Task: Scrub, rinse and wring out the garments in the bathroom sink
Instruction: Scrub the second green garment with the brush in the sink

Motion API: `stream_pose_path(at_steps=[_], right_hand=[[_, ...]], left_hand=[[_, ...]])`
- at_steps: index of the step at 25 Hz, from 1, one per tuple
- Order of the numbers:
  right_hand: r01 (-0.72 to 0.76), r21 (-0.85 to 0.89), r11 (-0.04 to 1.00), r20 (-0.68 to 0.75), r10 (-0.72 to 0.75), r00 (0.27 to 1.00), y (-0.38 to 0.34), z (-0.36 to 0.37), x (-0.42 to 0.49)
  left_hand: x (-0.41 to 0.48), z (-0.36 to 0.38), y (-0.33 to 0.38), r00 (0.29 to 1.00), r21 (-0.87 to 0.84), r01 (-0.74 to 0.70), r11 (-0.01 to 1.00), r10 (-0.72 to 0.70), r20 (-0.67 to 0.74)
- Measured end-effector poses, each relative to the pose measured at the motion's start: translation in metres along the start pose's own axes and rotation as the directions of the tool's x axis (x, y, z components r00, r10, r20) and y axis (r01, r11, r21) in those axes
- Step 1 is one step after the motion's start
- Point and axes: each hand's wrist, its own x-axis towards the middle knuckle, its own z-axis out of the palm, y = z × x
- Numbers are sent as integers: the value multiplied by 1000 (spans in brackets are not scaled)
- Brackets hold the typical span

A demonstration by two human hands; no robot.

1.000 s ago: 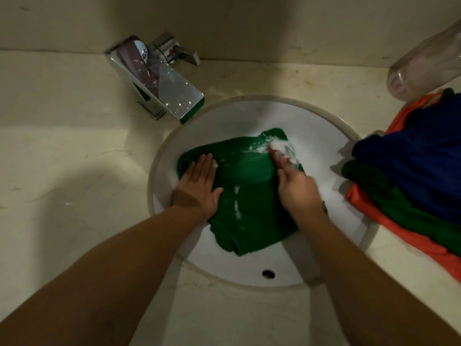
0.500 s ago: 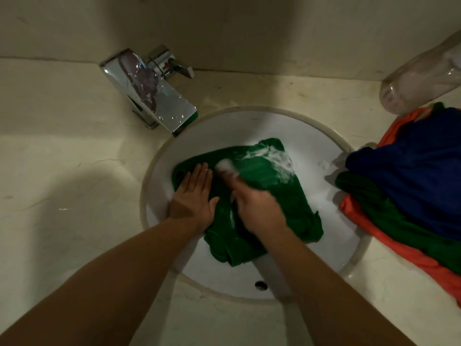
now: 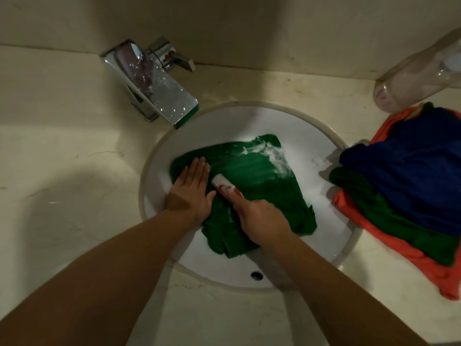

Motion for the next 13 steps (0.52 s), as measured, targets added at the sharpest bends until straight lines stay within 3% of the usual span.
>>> stream_pose_path(at_steps=[2,5,8,10,13], right_hand=[[-114,-91,989,28,117,993,43,-13,-4],[-389,2,921,-139,386,912,93,-42,-12],[-266,75,961,-160,275,948,67,-24,-4],[-198,56,979,-135,204,970,53,-11,0],[-298,158,941,-144,320,936,70,-21,29]], left_hand=[[1,-2,-9,1000,3,-25,1000,24,20],[7,-12,-11,998,33,16,999,-18,56],[12,-26,10,996,0,48,999,-48,79],[5,-22,22,999,-53,-8,999,10,37],[3,-10,22,999,-94,-44,995,46,20]])
